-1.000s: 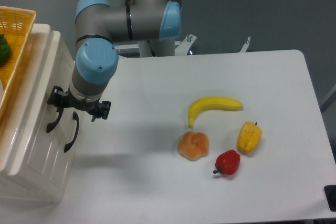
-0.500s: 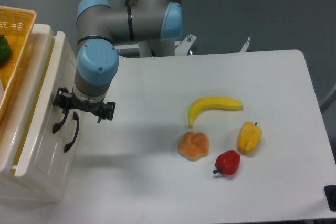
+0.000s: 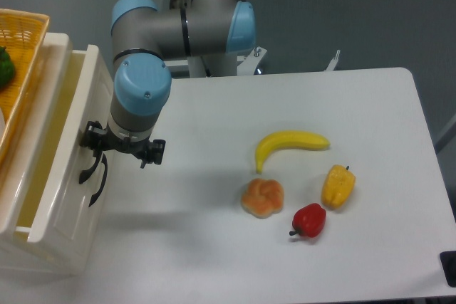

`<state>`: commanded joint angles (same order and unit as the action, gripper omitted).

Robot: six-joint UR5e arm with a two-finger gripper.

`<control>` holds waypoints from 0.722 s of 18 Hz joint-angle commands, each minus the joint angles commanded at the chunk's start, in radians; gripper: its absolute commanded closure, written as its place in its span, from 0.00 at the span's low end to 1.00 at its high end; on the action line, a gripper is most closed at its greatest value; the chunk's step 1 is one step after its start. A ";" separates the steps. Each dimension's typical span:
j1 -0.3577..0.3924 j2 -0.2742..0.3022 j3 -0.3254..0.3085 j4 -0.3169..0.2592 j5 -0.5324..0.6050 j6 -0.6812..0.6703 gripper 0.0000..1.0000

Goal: Slide open the top white drawer
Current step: 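Pull the handle outward, sliding the top drawer open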

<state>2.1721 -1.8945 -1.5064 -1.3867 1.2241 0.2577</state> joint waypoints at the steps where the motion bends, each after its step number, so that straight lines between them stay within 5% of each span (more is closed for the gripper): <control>1: 0.009 0.000 0.000 0.000 0.000 0.000 0.00; 13: 0.084 0.000 0.000 0.002 0.002 0.067 0.00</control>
<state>2.2565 -1.8945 -1.5064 -1.3852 1.2257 0.3251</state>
